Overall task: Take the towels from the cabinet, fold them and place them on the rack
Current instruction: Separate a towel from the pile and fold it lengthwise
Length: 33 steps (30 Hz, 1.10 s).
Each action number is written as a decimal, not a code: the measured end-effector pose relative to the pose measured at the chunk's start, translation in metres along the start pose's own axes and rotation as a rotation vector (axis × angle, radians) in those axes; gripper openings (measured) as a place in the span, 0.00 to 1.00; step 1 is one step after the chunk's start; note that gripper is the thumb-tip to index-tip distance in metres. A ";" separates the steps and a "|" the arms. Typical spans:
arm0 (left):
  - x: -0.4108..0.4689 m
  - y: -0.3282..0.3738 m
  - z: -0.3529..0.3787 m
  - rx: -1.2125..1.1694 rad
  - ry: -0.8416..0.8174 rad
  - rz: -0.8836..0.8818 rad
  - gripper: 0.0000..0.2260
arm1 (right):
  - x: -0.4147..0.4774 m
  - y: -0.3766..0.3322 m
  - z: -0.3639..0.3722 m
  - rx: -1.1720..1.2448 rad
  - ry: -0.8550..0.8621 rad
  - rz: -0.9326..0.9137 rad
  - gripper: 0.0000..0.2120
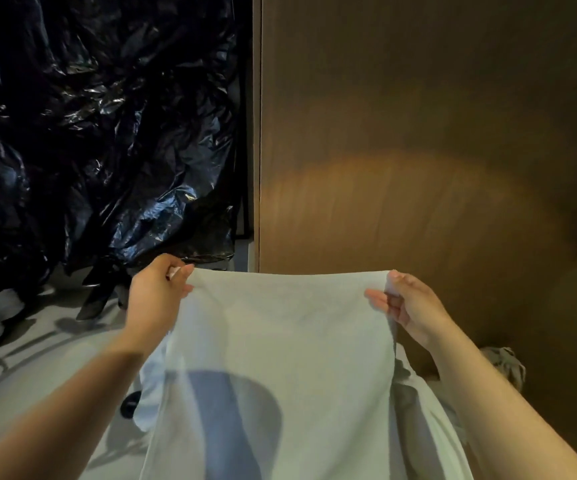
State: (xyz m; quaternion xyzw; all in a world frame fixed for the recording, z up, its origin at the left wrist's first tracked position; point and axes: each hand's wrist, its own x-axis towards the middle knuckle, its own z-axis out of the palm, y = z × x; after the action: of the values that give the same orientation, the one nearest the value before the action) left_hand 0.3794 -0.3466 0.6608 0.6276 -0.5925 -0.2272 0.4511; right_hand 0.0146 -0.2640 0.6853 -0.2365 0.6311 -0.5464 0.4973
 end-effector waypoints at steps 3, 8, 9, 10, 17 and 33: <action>0.000 -0.013 0.013 0.128 -0.073 0.032 0.07 | 0.016 0.011 0.006 0.017 0.003 0.008 0.04; 0.002 -0.017 0.021 0.263 -0.126 -0.029 0.13 | 0.033 0.020 0.006 0.020 -0.003 0.017 0.03; 0.000 -0.016 0.023 0.291 -0.159 -0.034 0.15 | 0.035 0.021 0.005 0.015 -0.007 0.021 0.03; -0.005 -0.015 0.025 0.305 -0.194 -0.030 0.18 | 0.035 0.022 0.002 0.005 -0.015 0.022 0.04; -0.070 0.012 0.042 0.237 -0.299 0.266 0.15 | 0.004 0.048 -0.029 -0.207 0.093 -0.155 0.19; -0.148 0.010 0.103 0.815 -0.895 0.491 0.38 | -0.102 0.212 -0.085 -0.803 -0.018 0.120 0.10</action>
State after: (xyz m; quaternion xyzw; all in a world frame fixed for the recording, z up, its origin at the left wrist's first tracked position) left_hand 0.2610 -0.2355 0.5818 0.4394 -0.8879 -0.1141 -0.0748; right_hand 0.0317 -0.0774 0.5191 -0.3793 0.8028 -0.2243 0.4016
